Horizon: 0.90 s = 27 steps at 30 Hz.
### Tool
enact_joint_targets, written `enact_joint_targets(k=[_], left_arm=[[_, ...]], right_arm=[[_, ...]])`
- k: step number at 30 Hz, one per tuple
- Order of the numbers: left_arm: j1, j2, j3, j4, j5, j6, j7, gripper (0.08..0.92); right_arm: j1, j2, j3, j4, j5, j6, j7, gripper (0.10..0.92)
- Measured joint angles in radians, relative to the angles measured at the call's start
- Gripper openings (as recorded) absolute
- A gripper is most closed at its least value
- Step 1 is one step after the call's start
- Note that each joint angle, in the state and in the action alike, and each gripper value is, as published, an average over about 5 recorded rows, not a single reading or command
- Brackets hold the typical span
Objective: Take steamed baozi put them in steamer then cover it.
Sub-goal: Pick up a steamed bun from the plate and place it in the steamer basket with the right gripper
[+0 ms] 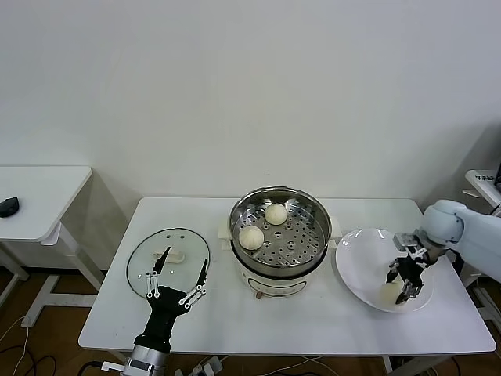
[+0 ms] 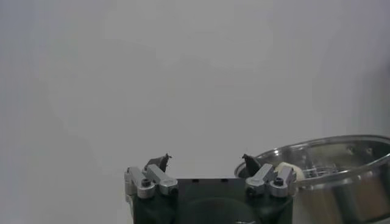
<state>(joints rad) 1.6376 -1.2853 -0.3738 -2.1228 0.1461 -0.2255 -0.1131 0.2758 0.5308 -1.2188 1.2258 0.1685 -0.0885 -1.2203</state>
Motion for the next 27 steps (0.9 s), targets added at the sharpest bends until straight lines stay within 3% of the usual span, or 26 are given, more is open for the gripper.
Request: enact_joint_targets(k=[16, 27], left_arm=[[0.006, 0.007, 0.005, -0.023, 0.0, 0.002, -0.001, 0.823], [0.008, 0.007, 0.001, -0.025, -0.004, -0.003, -0.002, 0.823]], right_arm=[[0.451, 0.11, -0.149, 0.158, -0.024, 0.288, -0.003, 0.619], [0.524, 0.278, -0.16, 0.29, -0.141, 0.524, 0.063, 0.619]])
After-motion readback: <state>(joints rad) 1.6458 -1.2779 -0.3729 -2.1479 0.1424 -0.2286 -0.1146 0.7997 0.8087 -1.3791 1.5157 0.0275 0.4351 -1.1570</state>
